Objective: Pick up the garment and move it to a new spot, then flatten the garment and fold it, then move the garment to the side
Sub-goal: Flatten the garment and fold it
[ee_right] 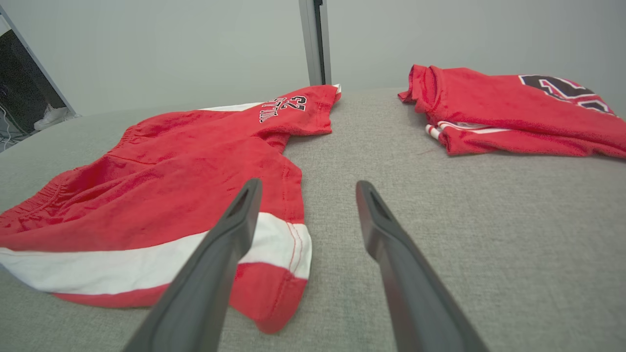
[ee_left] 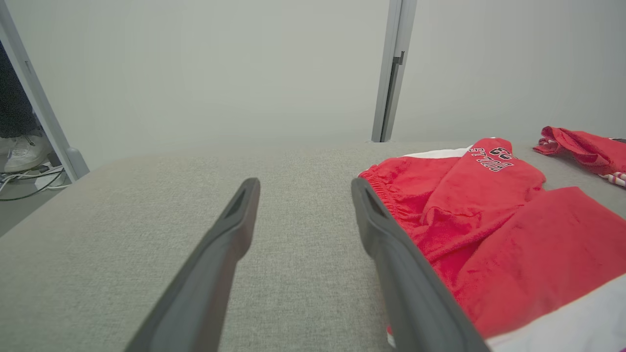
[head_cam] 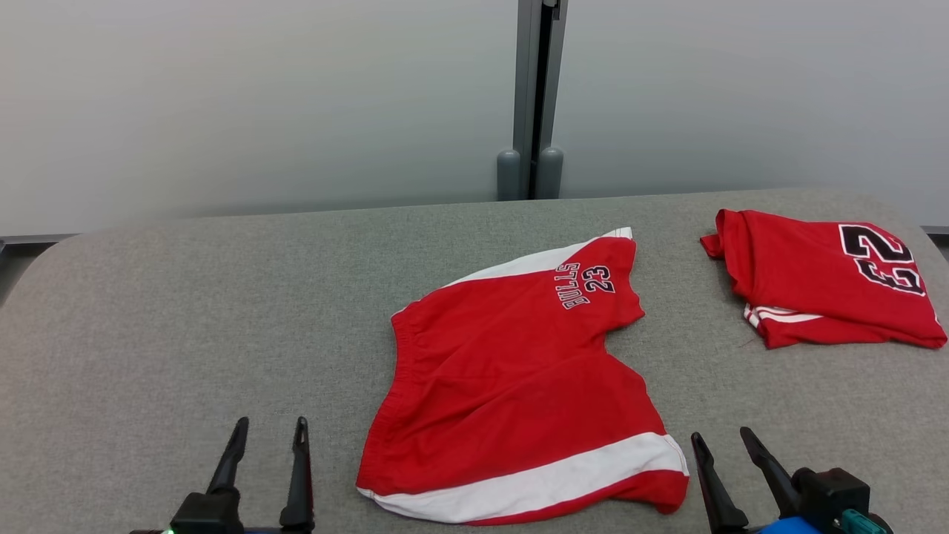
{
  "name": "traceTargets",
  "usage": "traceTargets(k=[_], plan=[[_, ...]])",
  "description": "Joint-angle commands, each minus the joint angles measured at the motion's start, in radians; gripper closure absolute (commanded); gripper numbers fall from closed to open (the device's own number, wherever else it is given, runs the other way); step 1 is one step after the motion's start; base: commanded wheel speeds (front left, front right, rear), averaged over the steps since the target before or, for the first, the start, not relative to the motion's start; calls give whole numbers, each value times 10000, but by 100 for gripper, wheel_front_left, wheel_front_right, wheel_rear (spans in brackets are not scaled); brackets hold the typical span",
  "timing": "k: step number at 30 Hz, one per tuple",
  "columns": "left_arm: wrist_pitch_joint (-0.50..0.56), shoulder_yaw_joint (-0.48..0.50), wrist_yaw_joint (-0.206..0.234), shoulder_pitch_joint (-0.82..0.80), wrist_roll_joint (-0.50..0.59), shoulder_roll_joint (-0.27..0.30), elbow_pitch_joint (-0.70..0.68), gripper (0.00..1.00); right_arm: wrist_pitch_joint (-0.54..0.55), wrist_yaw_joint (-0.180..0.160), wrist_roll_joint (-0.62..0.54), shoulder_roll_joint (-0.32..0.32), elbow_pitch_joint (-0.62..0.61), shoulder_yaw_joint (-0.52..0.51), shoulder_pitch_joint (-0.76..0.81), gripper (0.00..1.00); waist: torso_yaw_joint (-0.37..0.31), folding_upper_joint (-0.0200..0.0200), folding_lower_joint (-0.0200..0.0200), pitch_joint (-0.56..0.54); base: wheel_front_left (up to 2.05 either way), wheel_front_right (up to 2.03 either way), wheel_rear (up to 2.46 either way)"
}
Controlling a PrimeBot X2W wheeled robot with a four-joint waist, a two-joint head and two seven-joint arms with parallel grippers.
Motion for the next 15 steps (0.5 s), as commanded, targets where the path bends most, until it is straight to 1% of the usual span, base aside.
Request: traceTargets(k=[1, 6, 10, 15], plan=[[-43, -86, -50, -206, -17, 11, 75, 0, -29, 2, 69, -89, 136, 66, -200, 0, -15, -1, -1, 28, 0, 0, 0], [-43, -751, -203, -609, -86, 121, 897, 0, -29, 2, 330, -377, 949, 439, -874, 0, -102, -1, -1, 217, 0, 0, 0], [-43, -1333, -264, -899, -251, 288, 1691, 0, -29, 2, 543, -465, 1629, 790, -1344, 0, -171, -1, -1, 394, 0, 0, 0], [-43, -2384, -266, -1265, -731, 590, 2648, 0, -29, 2, 870, -446, 2486, 1221, -1719, 0, -196, -1, -1, 504, 0, 0, 0]])
